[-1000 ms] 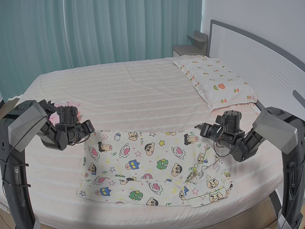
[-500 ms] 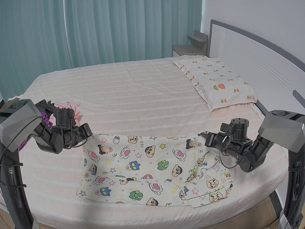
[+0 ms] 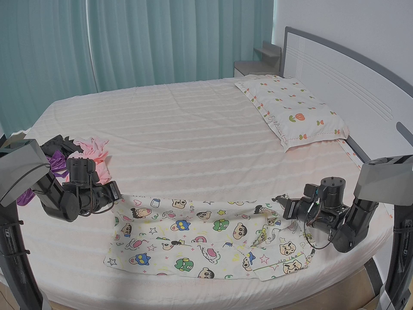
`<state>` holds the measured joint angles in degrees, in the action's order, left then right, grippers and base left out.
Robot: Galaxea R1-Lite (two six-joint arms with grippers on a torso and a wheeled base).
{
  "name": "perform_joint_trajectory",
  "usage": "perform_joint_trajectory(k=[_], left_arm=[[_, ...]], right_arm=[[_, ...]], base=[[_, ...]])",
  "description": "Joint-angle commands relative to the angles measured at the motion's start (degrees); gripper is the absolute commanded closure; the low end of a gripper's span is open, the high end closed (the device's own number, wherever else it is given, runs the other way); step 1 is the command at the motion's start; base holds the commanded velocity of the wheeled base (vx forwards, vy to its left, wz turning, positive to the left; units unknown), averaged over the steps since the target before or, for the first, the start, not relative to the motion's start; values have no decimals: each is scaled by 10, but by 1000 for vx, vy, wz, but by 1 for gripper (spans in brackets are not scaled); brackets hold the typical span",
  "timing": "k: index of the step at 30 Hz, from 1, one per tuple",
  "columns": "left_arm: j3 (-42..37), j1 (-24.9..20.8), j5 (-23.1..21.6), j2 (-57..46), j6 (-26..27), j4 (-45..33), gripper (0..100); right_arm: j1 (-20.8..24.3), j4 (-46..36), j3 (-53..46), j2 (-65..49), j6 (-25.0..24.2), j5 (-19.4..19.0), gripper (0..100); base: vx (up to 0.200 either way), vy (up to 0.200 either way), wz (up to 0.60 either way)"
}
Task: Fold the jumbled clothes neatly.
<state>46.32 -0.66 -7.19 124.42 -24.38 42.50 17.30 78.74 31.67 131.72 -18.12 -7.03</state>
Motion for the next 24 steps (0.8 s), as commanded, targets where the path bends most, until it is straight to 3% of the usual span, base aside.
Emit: perform_joint_trajectory(k=[1,13,24], left_arm=[[-43,0,-4,-9,6,16,100],[-142,-3,-36,-5,7,71,100],[-164,-3,-39,15,10,82,100]], right_arm=[[7,19,-46,1,13,-1,100],[14,113,-144,57,26,-3,100],[15,113,-167,76,37,-12,100]], base=[[0,0,0],[0,0,0],[0,0,0]])
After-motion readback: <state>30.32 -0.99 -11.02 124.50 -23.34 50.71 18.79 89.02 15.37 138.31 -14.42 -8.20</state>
